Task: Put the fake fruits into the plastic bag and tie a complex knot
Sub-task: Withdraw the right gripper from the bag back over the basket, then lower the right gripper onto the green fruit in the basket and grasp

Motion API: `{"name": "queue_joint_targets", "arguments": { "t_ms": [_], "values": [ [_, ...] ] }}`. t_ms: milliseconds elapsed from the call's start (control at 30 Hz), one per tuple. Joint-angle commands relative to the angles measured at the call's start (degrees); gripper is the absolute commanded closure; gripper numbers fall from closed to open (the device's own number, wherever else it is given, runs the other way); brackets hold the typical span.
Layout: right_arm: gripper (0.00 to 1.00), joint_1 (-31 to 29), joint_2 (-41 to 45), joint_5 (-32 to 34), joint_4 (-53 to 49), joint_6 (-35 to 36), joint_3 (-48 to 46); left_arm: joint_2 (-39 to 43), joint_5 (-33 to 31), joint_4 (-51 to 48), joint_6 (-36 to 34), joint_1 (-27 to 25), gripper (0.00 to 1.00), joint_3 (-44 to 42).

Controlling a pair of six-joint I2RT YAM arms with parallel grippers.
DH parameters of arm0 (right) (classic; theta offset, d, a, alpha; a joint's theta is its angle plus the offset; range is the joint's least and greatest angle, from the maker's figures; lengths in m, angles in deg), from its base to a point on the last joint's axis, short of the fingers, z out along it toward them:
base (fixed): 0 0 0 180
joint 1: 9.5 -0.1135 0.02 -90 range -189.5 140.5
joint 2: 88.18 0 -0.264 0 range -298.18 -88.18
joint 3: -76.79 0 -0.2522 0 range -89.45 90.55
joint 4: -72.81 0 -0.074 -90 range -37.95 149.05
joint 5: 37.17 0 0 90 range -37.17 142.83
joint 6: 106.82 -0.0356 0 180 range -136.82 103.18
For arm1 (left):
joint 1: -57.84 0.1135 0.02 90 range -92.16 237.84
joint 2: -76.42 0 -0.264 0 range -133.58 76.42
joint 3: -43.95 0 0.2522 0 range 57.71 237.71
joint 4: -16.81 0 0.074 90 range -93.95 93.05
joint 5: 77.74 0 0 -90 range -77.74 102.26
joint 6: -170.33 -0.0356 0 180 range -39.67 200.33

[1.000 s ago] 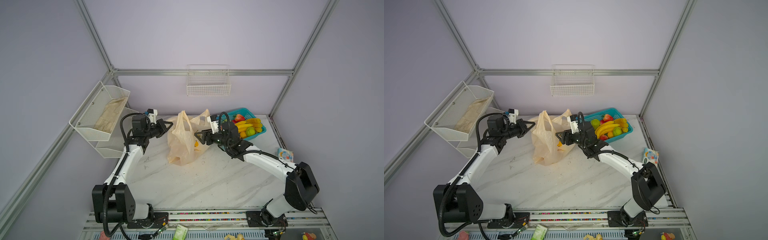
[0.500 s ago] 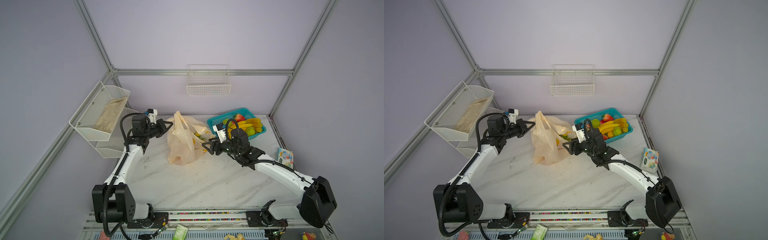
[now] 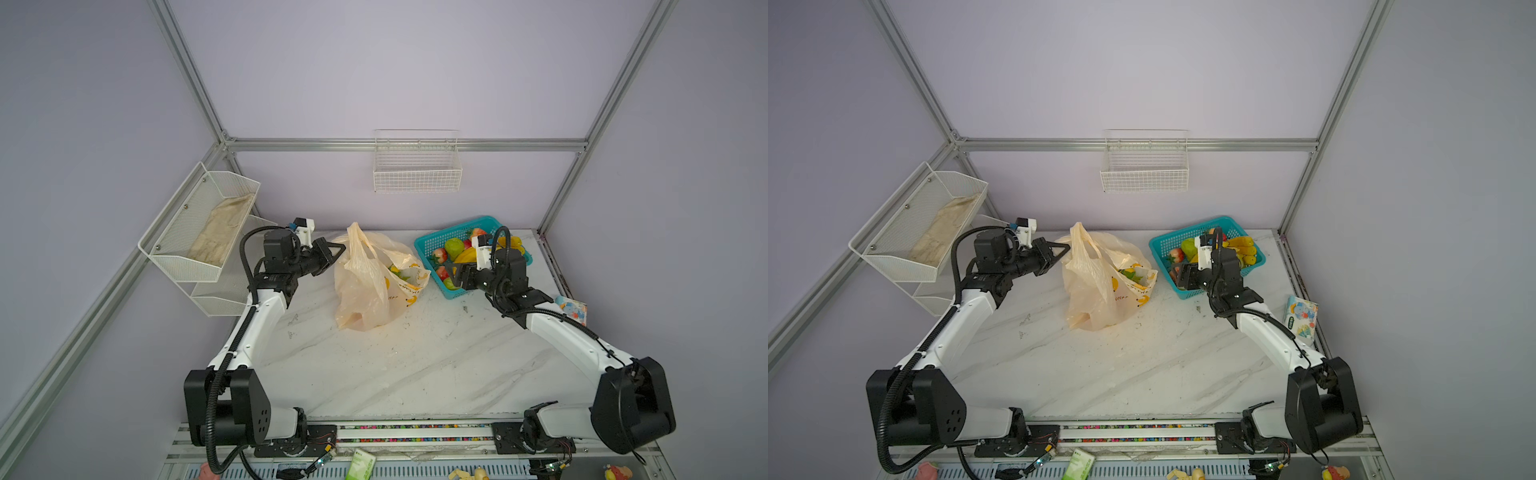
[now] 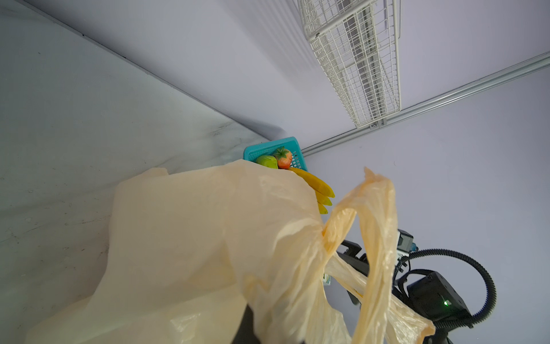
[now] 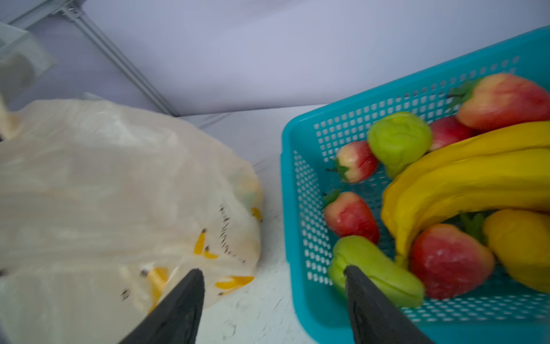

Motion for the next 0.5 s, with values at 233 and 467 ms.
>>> {"name": "queue_joint_targets", "arguments": {
  "t_ms": [233,467],
  "values": [
    [0.03,3.7,-27.9,12.7,-5.9,5.3,27.2,0.9,1.7,3.1,0.6,0.6,1.00,-2.1],
    [0.03,4.1,-42.8,15.7,-16.8,10.4,43.9,1.1,1.2,3.0,0.1,0.9,1.00,-2.2]
  ]
}}
